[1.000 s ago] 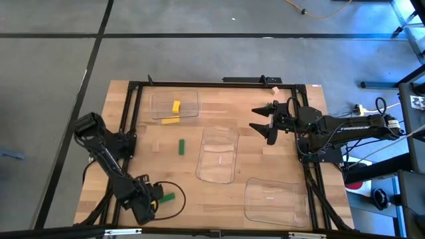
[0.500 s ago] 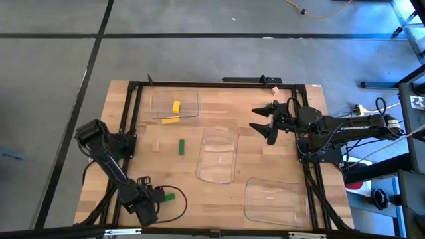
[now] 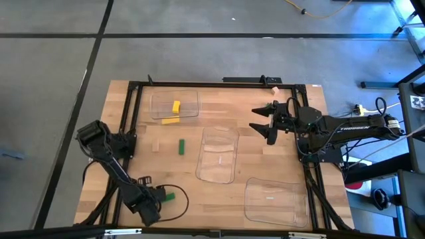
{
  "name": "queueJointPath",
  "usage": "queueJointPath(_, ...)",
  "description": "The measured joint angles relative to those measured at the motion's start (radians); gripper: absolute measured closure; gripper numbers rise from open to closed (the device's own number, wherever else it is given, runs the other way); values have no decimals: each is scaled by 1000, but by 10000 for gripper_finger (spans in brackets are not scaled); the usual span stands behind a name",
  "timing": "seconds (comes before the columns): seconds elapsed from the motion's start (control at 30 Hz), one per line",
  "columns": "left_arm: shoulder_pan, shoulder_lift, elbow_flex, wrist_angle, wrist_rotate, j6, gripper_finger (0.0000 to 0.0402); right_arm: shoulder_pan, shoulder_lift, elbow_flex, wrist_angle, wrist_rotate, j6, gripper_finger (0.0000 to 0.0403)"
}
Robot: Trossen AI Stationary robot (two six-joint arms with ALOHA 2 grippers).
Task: Sort & place blocks by color
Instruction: Put the yellow block into the top transparent bin
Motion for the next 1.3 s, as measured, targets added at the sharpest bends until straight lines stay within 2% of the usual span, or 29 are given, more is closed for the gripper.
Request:
queueJointPath(0.2,38,-88,0,-62,45,64,281,0,0,0,0,0,0,40)
queueJointPath(0.37,83,-300,-1,-211,31,146,281,0,0,0,-4,0,0,40)
queueJointPath(0.47,148,-470,-1,-284,-63,200,281,0,0,0,-13,0,0,40)
queueJointPath(0.53,214,-581,-1,-297,-182,260,281,0,0,0,-17,0,0,40)
queueJointPath(0.63,368,-717,0,-267,-375,397,281,0,0,0,-20,-1,0,40)
queueJointPath(0.7,501,-780,0,-191,-435,542,281,0,0,0,-20,-1,1,40)
queueJointPath(0.8,700,-829,0,-15,-427,794,281,0,0,0,-20,-1,10,40)
queueJointPath(0.87,818,-839,0,129,-374,940,281,0,0,0,-18,-1,25,40)
queueJointPath(0.97,970,-835,-23,362,-216,1081,281,0,0,0,-12,-1,25,40)
queueJointPath(1.07,1078,-826,-118,634,-40,1081,281,0,0,0,-10,-1,24,40)
queueJointPath(1.13,1122,-816,-208,809,38,1028,281,0,0,0,-4,-1,24,40)
queueJointPath(1.2,1140,-805,-292,946,64,965,281,0,0,0,-4,-1,23,40)
queueJointPath(1.3,1136,-795,-372,1055,69,910,281,0,0,0,-5,-1,21,40)
